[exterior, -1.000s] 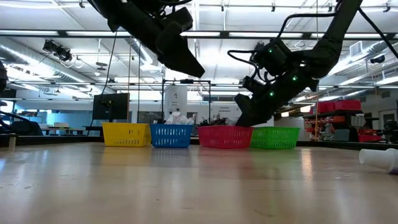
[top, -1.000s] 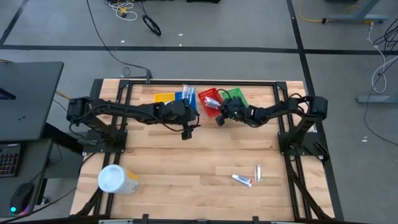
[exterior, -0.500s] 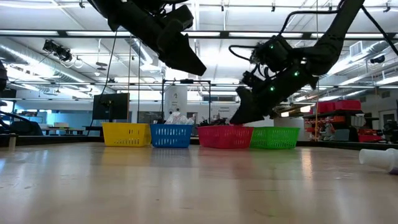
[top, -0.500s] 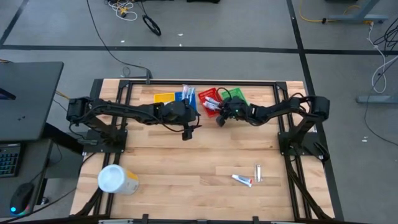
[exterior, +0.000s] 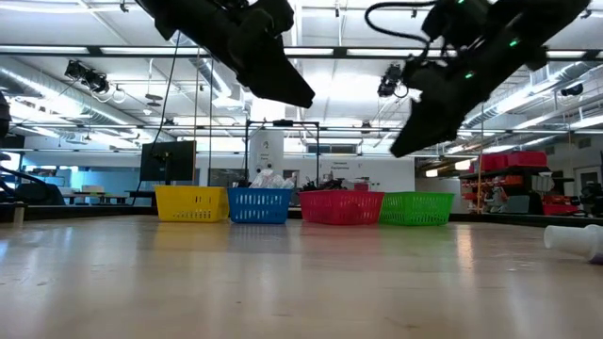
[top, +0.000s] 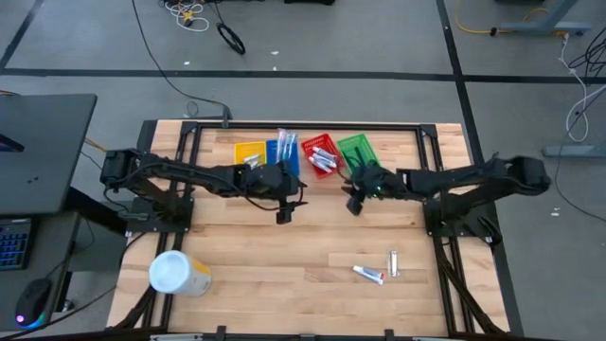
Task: Pick & Place Travel size toiletries
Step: Put the nail cutter into the yellow bin
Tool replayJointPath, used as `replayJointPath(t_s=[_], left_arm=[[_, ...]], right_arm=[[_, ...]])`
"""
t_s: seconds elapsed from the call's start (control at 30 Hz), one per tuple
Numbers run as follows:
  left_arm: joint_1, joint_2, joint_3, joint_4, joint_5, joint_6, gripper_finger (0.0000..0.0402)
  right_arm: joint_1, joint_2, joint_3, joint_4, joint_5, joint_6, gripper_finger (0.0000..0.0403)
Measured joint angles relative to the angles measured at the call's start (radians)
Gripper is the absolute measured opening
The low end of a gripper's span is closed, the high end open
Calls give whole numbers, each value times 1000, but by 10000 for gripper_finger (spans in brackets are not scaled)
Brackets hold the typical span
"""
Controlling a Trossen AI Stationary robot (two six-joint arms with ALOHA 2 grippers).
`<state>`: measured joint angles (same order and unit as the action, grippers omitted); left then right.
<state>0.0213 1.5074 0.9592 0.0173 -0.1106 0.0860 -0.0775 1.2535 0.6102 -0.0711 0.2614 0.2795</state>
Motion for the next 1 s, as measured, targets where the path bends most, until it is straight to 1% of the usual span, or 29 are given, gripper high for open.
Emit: replayJointPath(t_s=[0.17, 0.33, 0.43, 0.57, 0.7, 1.0], left_arm=[[-25, 0, 0, 0, 0, 0, 249], [-36, 0, 0, 1, 0, -2, 249], [-37, 0, 0, 1, -1, -3, 249], [-37, 0, 0, 3, -1, -6, 249], [-37, 0, 0, 4, -2, -29, 249], [-64, 0, 0, 4, -2, -27, 249]], right_arm=[[112, -62, 0, -228, -11, 171, 118], [216, -65, 0, -485, -76, 357, 118], [274, -65, 0, -584, -90, 448, 118], [332, -65, 0, -609, -136, 533, 118], [385, -64, 0, -600, -143, 641, 118], [493, -64, 0, -548, -141, 677, 118]])
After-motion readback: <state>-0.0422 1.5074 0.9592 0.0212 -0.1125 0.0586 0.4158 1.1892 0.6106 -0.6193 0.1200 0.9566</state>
